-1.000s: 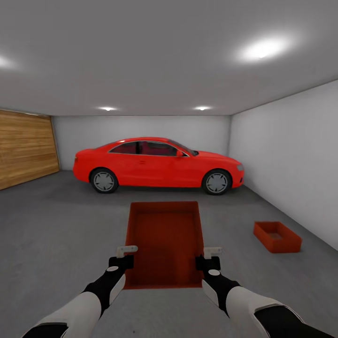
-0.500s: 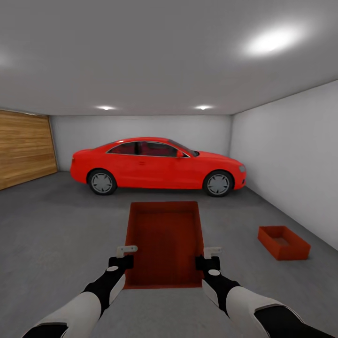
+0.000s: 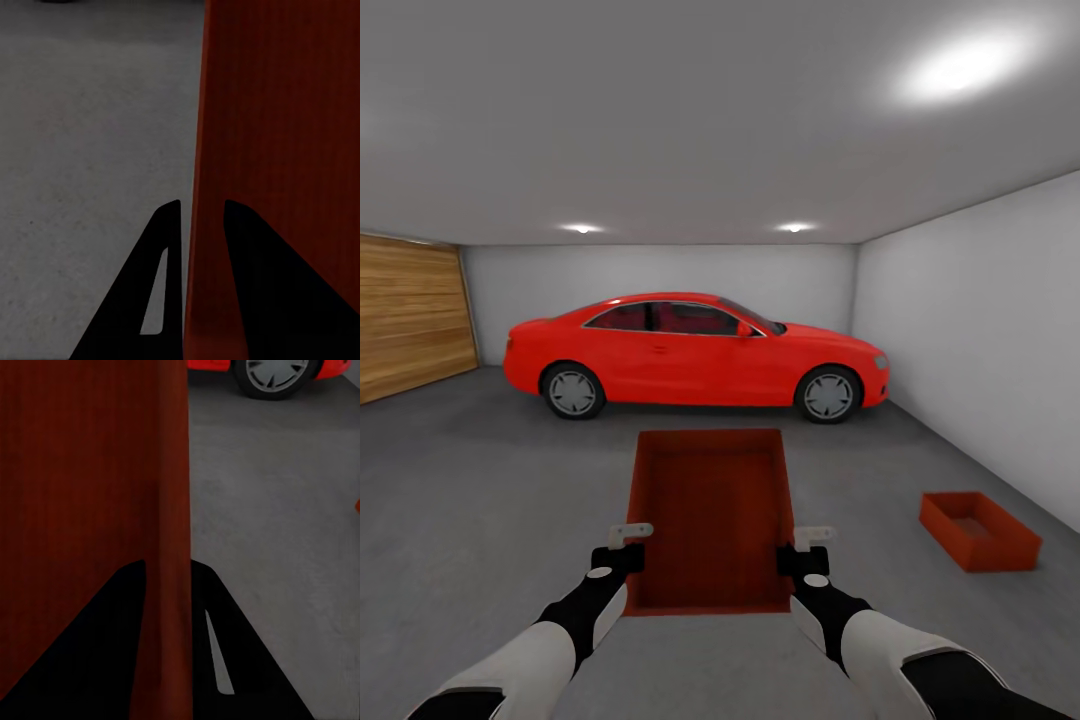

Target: Move the two storage containers from the living room to the garage. In the garage, place one container on the floor and stack the other container on top of it (either order is fine).

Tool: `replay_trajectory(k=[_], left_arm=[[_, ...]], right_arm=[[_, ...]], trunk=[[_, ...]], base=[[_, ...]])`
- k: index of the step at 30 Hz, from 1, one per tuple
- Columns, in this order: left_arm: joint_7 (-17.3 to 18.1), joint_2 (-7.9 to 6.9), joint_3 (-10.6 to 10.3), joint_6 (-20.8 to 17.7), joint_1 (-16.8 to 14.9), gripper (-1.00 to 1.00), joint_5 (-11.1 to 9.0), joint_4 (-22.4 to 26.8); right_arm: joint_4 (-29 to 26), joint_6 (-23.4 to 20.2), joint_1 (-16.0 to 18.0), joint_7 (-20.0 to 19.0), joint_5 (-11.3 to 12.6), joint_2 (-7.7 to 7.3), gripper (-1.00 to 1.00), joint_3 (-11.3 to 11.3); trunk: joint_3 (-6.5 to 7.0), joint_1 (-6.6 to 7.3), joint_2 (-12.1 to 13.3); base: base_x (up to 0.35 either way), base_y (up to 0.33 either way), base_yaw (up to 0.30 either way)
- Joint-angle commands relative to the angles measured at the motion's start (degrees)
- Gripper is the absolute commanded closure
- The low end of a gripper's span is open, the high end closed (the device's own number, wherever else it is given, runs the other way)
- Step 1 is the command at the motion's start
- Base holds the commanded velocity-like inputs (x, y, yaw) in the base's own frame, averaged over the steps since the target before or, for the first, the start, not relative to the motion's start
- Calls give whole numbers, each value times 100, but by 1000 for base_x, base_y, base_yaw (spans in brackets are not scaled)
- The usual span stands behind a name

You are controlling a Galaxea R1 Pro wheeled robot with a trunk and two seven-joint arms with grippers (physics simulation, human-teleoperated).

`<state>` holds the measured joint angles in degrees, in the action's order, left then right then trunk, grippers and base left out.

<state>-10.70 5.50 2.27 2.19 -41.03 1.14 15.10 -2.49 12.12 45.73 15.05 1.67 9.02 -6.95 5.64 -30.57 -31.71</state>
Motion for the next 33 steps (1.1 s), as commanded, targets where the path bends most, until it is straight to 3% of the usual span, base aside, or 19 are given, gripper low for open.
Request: replay_trajectory(k=[1, 33], left_arm=[[-37, -76, 87, 19, -1, 100, -17, -25], [-37, -75, 85, 19, -1, 100, -17, -25]], right_arm=[[-15, 80, 6, 7, -50, -36, 100, 106], [-15, 80, 6, 7, -44, -41, 100, 106]], trunk=[[-1, -5, -3], [-1, -5, -3]], base=[[321, 0, 0], [321, 0, 0]])
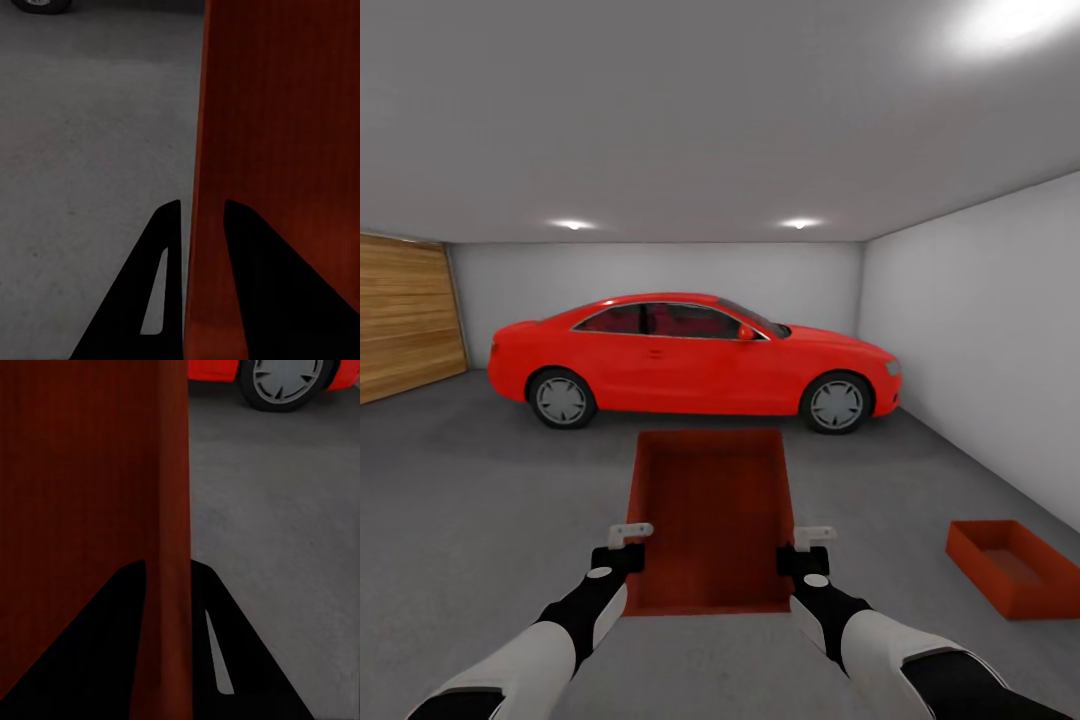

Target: Move the two storage containers from the living room to the garage. In the garage, place one container on the floor and stack the other container on top of it (either order is fine).

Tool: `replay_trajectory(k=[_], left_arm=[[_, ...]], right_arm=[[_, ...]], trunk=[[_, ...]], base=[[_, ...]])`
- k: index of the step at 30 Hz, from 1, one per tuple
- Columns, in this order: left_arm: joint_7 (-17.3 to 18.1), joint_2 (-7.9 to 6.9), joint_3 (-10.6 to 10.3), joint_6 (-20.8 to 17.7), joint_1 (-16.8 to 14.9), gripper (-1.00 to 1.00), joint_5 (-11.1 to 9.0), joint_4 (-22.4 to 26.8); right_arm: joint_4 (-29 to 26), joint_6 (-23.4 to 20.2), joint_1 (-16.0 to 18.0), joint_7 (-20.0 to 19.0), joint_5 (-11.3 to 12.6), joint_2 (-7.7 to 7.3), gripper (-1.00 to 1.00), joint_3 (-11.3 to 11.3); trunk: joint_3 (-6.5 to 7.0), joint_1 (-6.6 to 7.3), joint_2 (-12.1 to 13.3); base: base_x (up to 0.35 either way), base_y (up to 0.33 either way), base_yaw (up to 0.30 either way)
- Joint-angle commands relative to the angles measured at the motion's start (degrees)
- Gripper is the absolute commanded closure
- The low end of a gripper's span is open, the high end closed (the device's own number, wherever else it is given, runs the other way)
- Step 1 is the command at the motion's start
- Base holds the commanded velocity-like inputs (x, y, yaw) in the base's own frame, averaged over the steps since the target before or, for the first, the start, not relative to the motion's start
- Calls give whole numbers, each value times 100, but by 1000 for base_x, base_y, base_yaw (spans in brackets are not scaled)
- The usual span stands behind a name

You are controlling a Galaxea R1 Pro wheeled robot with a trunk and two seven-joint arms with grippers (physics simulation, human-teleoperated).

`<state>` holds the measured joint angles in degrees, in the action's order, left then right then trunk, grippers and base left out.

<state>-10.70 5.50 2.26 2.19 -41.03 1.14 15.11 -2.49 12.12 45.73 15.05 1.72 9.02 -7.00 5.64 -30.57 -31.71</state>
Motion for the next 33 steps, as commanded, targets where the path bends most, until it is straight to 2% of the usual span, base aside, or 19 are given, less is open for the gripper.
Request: replay_trajectory(k=[1, 33], left_arm=[[-37, -75, 86, 18, -1, 100, -17, -26], [-37, -75, 82, 18, -1, 100, -15, -26]], right_arm=[[-15, 80, 6, 6, -49, -41, 100, 111], [-15, 72, 6, 6, -52, -41, 100, 111]], trunk=[[-1, -5, -3], [-1, -5, -3]], base=[[321, 0, 0], [321, 0, 0]])
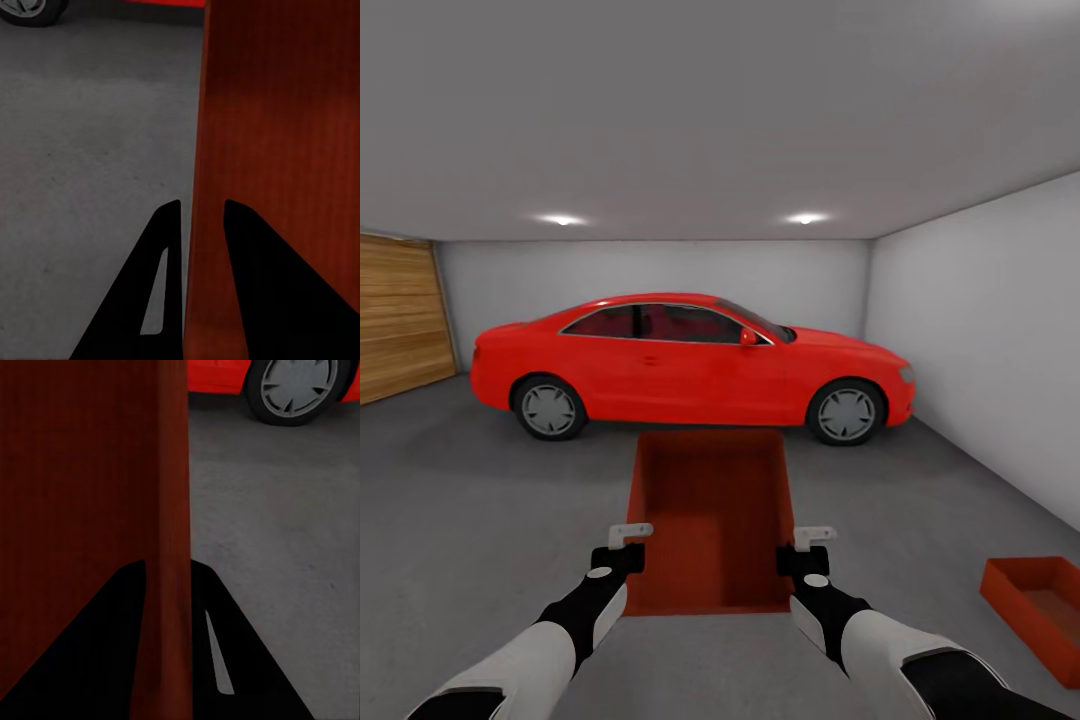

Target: Move the two storage containers from the living room to the garage. In the garage, place one container on the floor and stack the other container on top of it (either order is fine).

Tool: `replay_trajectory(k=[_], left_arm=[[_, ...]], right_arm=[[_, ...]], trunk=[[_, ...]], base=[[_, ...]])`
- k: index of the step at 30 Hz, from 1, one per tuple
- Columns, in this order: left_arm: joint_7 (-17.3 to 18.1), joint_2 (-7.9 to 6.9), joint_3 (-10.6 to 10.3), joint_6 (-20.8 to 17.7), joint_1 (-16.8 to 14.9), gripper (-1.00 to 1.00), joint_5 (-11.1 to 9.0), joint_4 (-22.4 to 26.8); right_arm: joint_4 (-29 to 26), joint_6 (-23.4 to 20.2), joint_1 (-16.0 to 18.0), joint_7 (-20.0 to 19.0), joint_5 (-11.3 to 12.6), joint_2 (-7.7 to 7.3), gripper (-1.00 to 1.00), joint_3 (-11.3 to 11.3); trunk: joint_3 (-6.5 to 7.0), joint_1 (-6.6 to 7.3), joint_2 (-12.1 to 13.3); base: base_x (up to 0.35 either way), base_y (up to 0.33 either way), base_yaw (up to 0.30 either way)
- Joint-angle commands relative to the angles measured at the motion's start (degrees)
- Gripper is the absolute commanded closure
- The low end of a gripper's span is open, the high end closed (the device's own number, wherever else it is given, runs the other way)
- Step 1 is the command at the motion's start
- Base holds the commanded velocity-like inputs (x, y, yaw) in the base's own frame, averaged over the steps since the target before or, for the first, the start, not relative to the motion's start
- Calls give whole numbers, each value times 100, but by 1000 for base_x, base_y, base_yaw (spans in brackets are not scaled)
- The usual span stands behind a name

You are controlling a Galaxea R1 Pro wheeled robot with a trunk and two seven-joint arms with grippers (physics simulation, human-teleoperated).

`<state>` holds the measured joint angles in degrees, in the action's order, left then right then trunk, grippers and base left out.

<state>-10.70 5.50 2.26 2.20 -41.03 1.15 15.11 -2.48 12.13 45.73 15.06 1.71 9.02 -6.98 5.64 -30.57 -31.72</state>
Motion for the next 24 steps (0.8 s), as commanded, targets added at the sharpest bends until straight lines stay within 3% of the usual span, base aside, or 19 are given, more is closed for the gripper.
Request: replay_trajectory(k=[1, 11, 24], left_arm=[[-38, -75, 81, 18, -1, 100, -14, -25], [-38, -75, 81, 18, 0, 100, -18, -25], [-38, -75, 81, 18, -1, 100, -18, -25]], right_arm=[[-15, 72, 6, 6, -53, -41, 100, 109], [-15, 71, 6, 12, -50, -30, 100, 109], [-15, 74, 6, 23, -48, -15, 100, 109]], trunk=[[-1, -5, -2], [-1, -5, -2], [-1, -5, -2]], base=[[321, 0, 0], [321, 0, -27], [321, 9, -265]])
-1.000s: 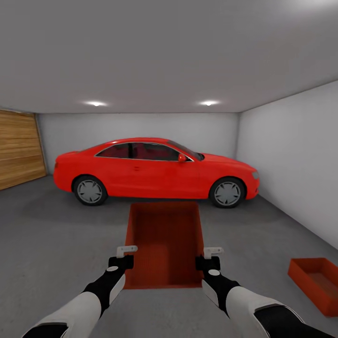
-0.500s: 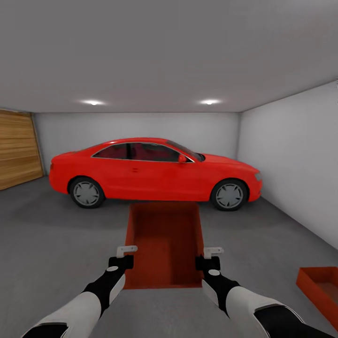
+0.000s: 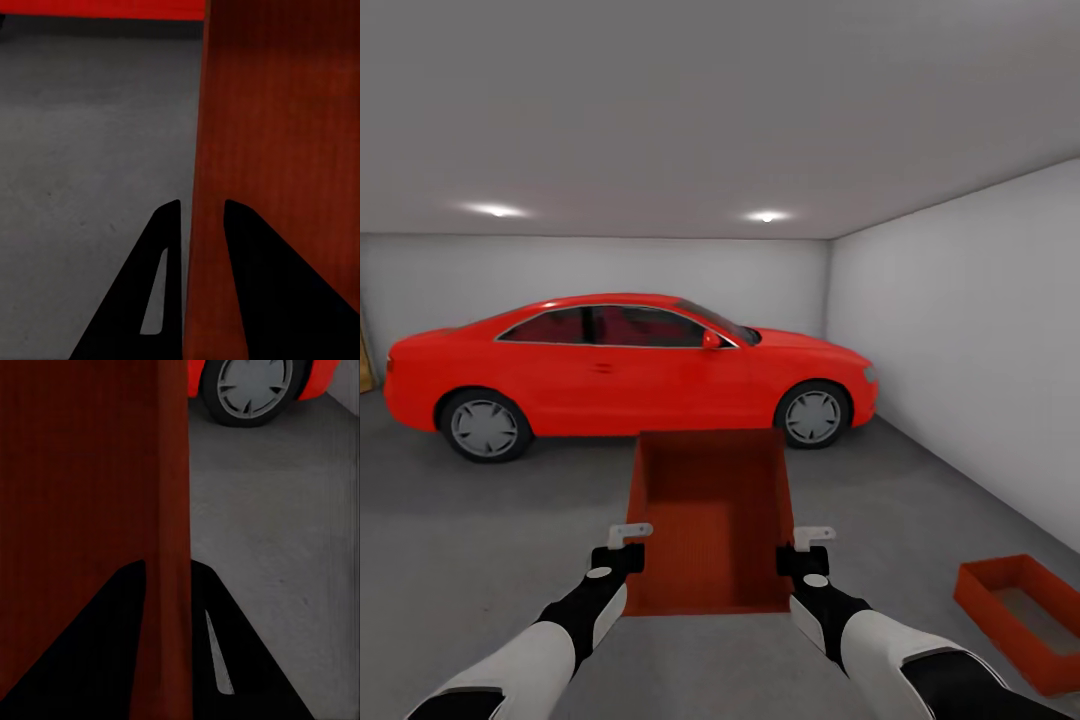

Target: Move the two storage containers from the living room to the garage. In the garage, place one container on the floor and stack the other container on top of it (either order is fine).

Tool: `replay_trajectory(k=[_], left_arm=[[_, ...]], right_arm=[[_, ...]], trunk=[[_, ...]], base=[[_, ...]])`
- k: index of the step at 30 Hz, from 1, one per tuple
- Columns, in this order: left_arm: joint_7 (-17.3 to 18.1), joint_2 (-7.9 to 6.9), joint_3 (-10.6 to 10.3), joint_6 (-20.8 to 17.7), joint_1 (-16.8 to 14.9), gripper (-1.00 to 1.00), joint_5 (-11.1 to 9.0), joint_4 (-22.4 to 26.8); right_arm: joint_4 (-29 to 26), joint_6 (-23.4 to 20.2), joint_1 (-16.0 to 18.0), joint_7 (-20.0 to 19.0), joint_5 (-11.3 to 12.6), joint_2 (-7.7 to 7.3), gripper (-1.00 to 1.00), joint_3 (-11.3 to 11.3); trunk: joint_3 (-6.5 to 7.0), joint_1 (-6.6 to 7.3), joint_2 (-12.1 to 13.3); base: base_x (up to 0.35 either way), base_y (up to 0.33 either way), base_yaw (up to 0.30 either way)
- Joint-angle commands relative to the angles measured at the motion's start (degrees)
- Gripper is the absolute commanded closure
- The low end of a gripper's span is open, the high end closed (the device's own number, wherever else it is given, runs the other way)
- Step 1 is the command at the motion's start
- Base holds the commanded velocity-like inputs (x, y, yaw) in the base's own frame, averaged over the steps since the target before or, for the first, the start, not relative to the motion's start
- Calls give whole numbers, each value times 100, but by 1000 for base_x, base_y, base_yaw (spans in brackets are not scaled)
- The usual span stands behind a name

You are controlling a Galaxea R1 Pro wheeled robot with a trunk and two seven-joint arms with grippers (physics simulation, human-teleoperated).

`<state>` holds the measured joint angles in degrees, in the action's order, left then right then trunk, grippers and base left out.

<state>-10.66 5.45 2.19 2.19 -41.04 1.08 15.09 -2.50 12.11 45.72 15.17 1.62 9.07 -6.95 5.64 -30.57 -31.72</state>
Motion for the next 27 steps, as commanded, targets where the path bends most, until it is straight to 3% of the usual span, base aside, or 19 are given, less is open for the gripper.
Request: replay_trajectory(k=[1, 27], left_arm=[[-41, -70, 88, 18, 0, 100, -11, -24], [-41, -70, 91, 18, 0, 100, -11, -24]], right_arm=[[-13, 77, 7, 12, -39, -19, 100, 106], [-5, 72, 7, 21, -36, -21, 100, 106]], trunk=[[-1, -5, -3], [-1, -5, -3]], base=[[321, 63, -280], [321, 91, -280]])
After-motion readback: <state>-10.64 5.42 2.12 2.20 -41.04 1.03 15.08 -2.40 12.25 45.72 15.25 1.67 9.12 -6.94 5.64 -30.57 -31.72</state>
